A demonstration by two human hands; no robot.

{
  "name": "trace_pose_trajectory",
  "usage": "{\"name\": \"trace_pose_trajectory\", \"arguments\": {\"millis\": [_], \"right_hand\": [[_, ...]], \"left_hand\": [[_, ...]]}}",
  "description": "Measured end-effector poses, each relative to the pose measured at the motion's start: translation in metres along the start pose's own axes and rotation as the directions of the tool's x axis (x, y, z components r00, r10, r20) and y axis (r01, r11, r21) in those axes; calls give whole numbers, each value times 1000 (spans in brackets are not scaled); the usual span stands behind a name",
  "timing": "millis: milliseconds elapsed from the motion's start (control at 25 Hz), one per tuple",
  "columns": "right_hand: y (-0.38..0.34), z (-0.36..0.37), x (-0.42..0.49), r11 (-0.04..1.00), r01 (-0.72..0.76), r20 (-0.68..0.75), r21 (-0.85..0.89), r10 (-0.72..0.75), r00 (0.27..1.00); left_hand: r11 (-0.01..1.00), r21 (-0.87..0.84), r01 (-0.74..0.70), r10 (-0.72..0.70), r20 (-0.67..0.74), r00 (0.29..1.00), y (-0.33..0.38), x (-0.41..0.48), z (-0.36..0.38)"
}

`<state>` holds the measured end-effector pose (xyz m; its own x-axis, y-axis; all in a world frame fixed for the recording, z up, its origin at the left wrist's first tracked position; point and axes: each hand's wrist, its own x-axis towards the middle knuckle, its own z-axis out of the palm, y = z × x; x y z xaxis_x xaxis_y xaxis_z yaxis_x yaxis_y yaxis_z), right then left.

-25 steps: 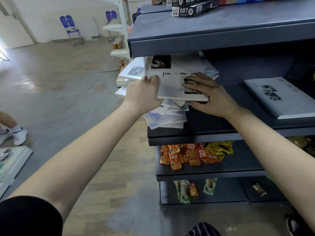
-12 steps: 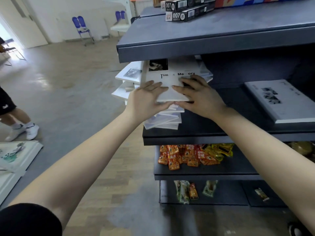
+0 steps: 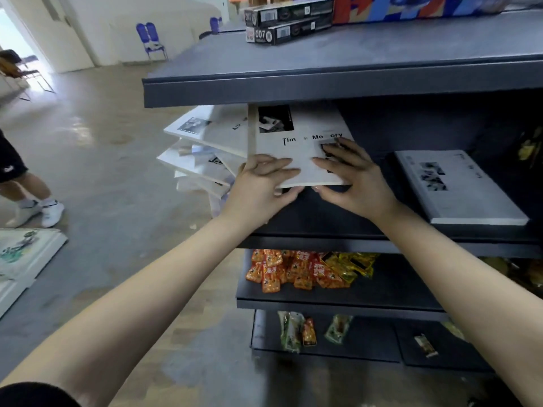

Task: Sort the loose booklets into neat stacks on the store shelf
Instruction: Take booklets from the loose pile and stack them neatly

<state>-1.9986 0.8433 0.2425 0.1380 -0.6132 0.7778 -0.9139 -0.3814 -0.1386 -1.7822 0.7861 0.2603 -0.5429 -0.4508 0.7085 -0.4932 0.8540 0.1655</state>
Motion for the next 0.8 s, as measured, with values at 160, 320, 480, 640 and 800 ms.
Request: {"name": "trace_pose_trajectory", "arguments": {"millis": [160, 320, 480, 640, 800], "right_hand": [[41, -48, -32, 1000, -9, -19, -16, 9, 1000], [83, -96, -75, 997, -39, -25, -62, 38, 999], [123, -141, -126, 991, -73, 28, -114, 77, 997], [151, -170, -176, 974, -189, 105, -127, 202, 974], [186, -170, -231, 951, -231, 330, -205, 290, 898]], "left_hand": [[999, -28, -38, 37, -28, 999, 54, 18, 39], [993, -96, -65, 64, -13, 998, 106, 34, 87], [978, -196, -73, 75, 3, 997, 166, 39, 138], [951, -294, -93, 115, 58, 992, 212, 37, 179], [978, -201, -50, 131, 416, 900, 227, 25, 223]]}}
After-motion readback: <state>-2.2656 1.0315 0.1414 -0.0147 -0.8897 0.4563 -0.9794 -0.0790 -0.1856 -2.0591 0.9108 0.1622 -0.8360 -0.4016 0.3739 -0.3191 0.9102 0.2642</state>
